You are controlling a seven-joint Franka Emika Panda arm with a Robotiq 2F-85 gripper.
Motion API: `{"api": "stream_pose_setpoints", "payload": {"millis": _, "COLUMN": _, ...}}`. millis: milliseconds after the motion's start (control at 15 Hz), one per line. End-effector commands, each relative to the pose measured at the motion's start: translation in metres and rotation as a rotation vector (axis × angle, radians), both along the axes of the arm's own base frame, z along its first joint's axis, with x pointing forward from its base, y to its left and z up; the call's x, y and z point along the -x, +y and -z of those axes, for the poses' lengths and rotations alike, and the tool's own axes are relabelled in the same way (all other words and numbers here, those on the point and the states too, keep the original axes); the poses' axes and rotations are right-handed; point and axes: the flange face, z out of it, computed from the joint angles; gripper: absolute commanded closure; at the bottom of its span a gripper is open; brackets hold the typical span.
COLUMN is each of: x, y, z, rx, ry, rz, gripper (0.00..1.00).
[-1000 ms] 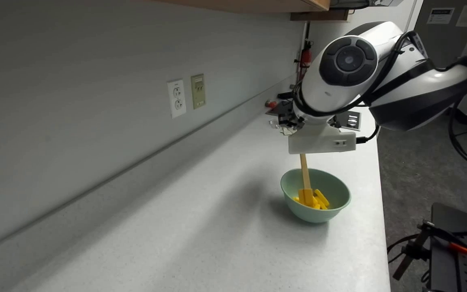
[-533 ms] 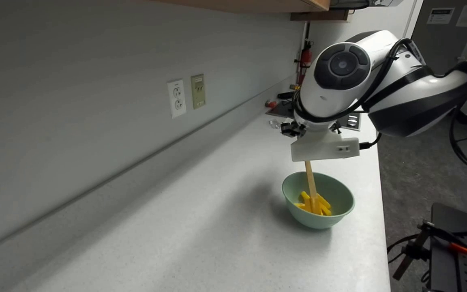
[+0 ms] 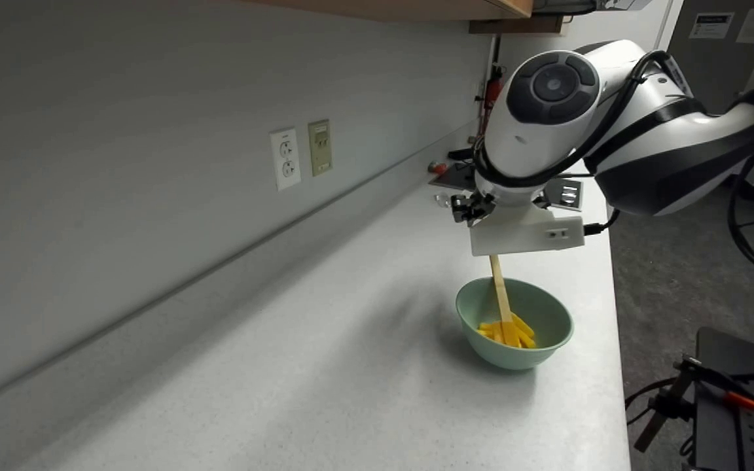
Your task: Use the wooden cooking stick to stir the contents of the green bowl
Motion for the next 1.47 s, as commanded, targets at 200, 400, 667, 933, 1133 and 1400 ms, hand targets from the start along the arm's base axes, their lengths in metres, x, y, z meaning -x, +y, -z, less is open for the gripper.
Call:
{"api": "stream_pose_setpoints", "payload": {"millis": 200, "x": 0.01, "y": 0.006, "z": -0.049, "rx": -0.112, "ry": 0.122, "rz": -0.083, "gripper": 0.0}}
{"api": "stream_pose_setpoints", "payload": {"millis": 400, "x": 0.017, "y": 0.005, "z": -0.072, "rx": -0.161, "ry": 0.179, "rz": -0.099, "gripper": 0.0}}
{"api": "stream_pose_setpoints", "payload": {"millis": 667, "x": 0.026, "y": 0.004, "z": -0.102, "rx": -0.25, "ry": 0.213, "rz": -0.112, "gripper": 0.0}}
{"api": "stream_pose_setpoints", "payload": {"millis": 933, "x": 0.035, "y": 0.002, "z": -0.132, "rx": -0.302, "ry": 0.209, "rz": -0.216, "gripper": 0.0}}
{"api": "stream_pose_setpoints", "payload": {"millis": 1133, "x": 0.044, "y": 0.005, "z": -0.146, "rx": -0.312, "ry": 0.254, "rz": -0.338, "gripper": 0.0}}
{"api": "stream_pose_setpoints", "payload": {"millis": 1400, "x": 0.058, "y": 0.009, "z": -0.156, "rx": -0.273, "ry": 0.301, "rz": -0.469, "gripper": 0.0}}
